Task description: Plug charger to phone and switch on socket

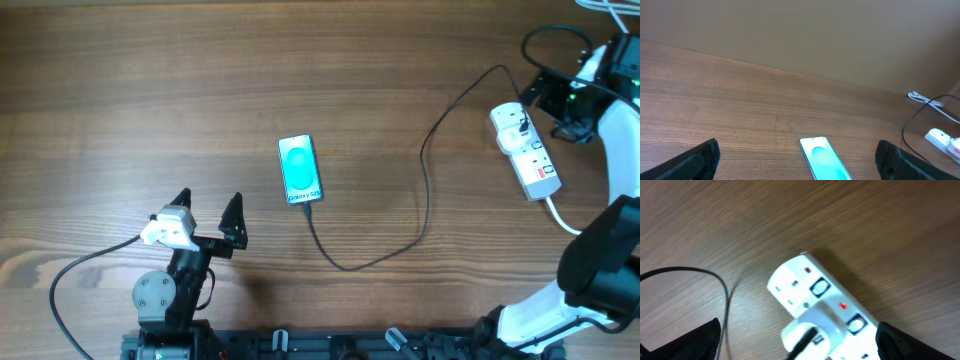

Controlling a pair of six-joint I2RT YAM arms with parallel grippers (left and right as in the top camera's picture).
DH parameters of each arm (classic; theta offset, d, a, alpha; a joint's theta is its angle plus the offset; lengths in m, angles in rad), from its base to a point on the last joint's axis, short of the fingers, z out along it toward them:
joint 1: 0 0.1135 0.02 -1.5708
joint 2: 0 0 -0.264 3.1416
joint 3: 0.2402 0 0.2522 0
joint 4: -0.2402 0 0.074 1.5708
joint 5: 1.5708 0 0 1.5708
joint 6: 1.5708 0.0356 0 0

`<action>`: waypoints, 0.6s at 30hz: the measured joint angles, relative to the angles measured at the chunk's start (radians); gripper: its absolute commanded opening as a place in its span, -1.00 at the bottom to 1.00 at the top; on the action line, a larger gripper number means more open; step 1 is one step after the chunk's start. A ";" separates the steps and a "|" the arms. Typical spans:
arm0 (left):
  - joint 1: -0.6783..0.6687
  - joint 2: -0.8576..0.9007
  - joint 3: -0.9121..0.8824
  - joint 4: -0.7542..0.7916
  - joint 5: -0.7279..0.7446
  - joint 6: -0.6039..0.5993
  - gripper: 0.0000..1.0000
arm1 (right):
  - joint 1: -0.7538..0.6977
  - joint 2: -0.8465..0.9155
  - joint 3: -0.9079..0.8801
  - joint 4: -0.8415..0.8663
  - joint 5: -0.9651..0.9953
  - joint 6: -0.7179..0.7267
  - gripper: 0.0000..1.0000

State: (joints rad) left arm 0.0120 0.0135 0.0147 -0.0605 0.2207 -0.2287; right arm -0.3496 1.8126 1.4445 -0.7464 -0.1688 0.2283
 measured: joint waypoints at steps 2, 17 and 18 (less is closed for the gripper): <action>0.000 0.000 0.000 0.000 0.000 0.000 1.00 | 0.020 -0.001 0.000 0.000 0.000 0.000 0.99; 0.000 0.000 0.000 0.000 0.000 0.000 1.00 | 0.089 -0.045 0.000 0.000 0.000 0.000 0.98; 0.000 0.000 0.000 0.000 0.000 0.000 1.00 | 0.089 -0.045 0.000 0.000 0.000 0.000 0.99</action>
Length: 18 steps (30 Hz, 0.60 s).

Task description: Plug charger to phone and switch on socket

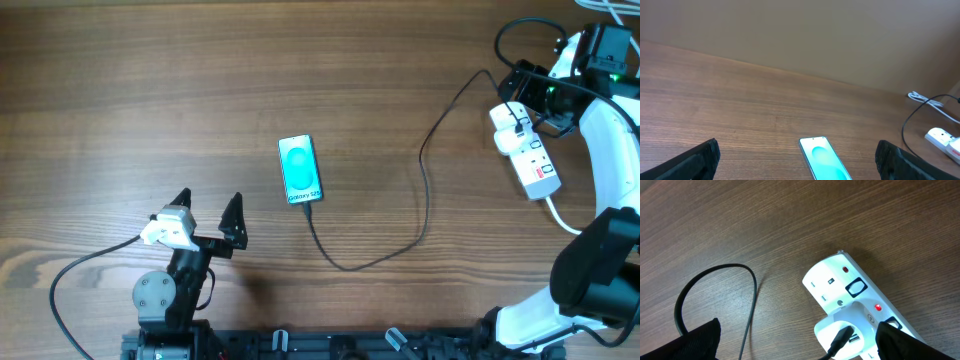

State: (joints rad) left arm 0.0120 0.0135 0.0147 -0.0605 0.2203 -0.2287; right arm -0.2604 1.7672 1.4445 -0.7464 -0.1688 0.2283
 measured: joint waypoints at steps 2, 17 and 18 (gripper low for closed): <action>0.000 0.000 0.000 0.000 0.000 0.000 1.00 | 0.000 0.000 0.000 0.000 0.000 0.000 1.00; 0.000 0.000 0.000 0.000 0.000 0.000 1.00 | 0.000 0.000 -0.041 0.005 0.000 0.000 0.99; 0.000 0.000 0.000 0.000 0.000 0.000 1.00 | 0.000 0.000 -0.042 0.006 0.000 0.000 0.99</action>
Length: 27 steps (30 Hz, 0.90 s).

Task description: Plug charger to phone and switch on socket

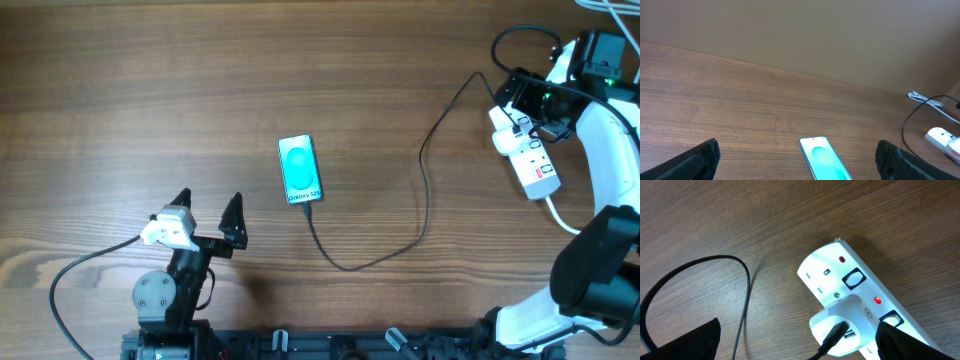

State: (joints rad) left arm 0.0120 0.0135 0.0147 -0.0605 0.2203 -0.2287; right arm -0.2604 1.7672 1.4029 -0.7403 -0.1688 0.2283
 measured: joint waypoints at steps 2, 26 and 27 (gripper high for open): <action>0.000 0.000 0.000 0.000 0.000 0.000 1.00 | 0.000 0.000 0.000 0.001 0.000 0.000 1.00; 0.000 0.000 0.000 0.000 0.000 0.000 1.00 | 0.005 -0.119 -0.485 0.407 -0.019 -0.017 1.00; 0.000 0.000 0.000 0.000 0.000 0.000 1.00 | 0.010 -0.131 -0.508 0.406 -0.022 -0.016 0.99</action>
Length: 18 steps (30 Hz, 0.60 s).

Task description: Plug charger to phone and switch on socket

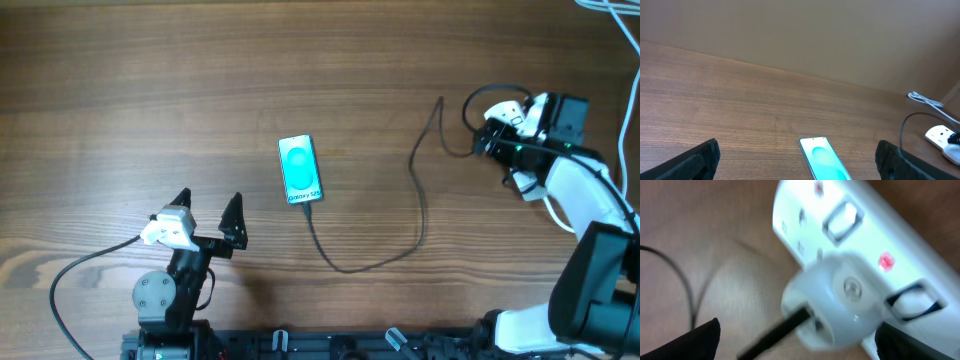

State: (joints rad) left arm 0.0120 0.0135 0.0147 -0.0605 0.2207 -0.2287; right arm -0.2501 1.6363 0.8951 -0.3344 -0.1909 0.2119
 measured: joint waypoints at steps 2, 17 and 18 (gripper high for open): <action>0.000 0.000 0.000 0.000 0.000 0.000 1.00 | 0.003 -0.061 -0.055 -0.010 0.000 0.000 0.99; 0.000 0.000 0.000 0.000 0.000 0.000 1.00 | -0.002 -0.432 -0.069 -0.010 0.034 -0.001 1.00; 0.000 0.000 0.000 0.000 0.000 0.000 1.00 | 0.002 -0.444 -0.075 -0.009 0.047 -0.001 1.00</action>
State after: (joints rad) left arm 0.0120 0.0135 0.0147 -0.0601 0.2203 -0.2287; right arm -0.2485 1.1923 0.8204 -0.3435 -0.1436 0.2108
